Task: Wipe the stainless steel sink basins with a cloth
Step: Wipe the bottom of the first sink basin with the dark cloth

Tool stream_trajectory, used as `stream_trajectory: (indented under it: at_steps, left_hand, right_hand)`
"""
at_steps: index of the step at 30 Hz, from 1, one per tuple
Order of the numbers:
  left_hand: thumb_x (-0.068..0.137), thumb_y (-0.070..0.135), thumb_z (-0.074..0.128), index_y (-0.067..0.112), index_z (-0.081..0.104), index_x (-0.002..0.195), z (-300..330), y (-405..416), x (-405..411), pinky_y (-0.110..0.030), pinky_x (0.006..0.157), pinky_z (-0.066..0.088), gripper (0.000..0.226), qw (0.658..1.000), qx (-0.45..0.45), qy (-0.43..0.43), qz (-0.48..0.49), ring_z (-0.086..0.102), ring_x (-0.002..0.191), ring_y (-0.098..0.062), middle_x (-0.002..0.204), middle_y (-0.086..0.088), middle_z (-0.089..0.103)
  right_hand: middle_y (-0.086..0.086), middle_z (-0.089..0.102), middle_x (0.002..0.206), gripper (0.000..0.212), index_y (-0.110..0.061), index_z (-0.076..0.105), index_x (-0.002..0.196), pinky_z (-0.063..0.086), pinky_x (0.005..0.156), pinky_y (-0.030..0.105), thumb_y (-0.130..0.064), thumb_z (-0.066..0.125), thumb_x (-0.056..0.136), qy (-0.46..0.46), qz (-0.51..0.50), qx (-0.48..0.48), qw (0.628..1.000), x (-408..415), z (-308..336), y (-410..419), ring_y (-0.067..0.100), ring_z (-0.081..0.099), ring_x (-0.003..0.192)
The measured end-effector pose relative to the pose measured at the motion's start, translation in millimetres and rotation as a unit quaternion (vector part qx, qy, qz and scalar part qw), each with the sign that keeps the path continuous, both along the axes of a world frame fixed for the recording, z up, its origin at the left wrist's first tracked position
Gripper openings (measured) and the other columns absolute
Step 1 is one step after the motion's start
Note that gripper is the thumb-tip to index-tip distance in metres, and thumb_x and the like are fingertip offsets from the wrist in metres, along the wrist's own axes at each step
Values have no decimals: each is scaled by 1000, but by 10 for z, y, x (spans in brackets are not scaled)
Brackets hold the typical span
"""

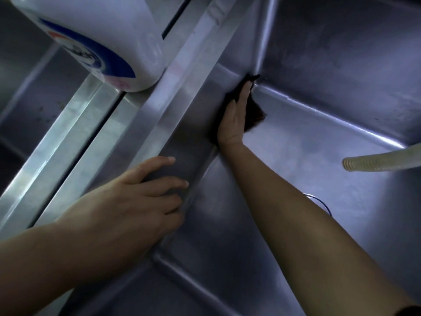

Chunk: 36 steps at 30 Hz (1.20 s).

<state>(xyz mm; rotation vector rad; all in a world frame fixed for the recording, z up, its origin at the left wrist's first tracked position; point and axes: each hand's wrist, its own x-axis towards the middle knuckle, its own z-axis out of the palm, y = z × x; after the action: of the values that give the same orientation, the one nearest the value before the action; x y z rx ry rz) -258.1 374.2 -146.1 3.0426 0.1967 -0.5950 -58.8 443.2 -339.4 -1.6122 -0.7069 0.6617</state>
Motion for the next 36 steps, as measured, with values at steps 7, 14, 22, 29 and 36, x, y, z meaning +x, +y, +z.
stream_trajectory:
  at_steps: [7,14,22,29,36]
  left_hand:
    - [69,25,39,29,69,87,151,-37,64,-46,117,8,35,999,8,45,3,55,118,-20,89,10,67]
    - [73,22,33,30,72,85,177,-77,55,-45,116,14,42,999,31,29,-9,57,116,-17,89,11,68]
    - [71,19,46,29,74,90,189,-109,23,-48,113,17,35,995,82,29,-40,60,112,-23,89,4,72]
    - [73,18,52,29,73,94,179,-129,23,-47,114,14,32,990,124,34,-60,58,112,-22,91,5,73]
    - [78,22,50,34,70,101,180,-146,7,-44,115,7,33,986,150,55,-54,52,117,-17,96,10,71]
  right_hand:
    - [21,-2,155,64,5,2,145,0,120,35,-32,22,96,-128,137,-47,981,-829,-80,-984,30,3,146]
    - [30,-1,153,75,12,0,143,-11,118,41,-43,12,93,-356,300,-175,867,-1367,-159,-1710,41,-4,144]
    - [28,1,155,78,7,-11,141,-20,113,45,-50,20,97,-438,404,-235,768,-1703,-111,-2180,40,-5,144]
    - [14,21,156,55,-17,17,151,-20,113,35,-29,33,101,-444,554,-91,699,-1408,-95,-2499,29,8,146]
    - [1,25,156,50,-21,26,149,-10,115,27,-16,37,100,-373,582,-98,716,-1095,24,-2908,20,10,147]
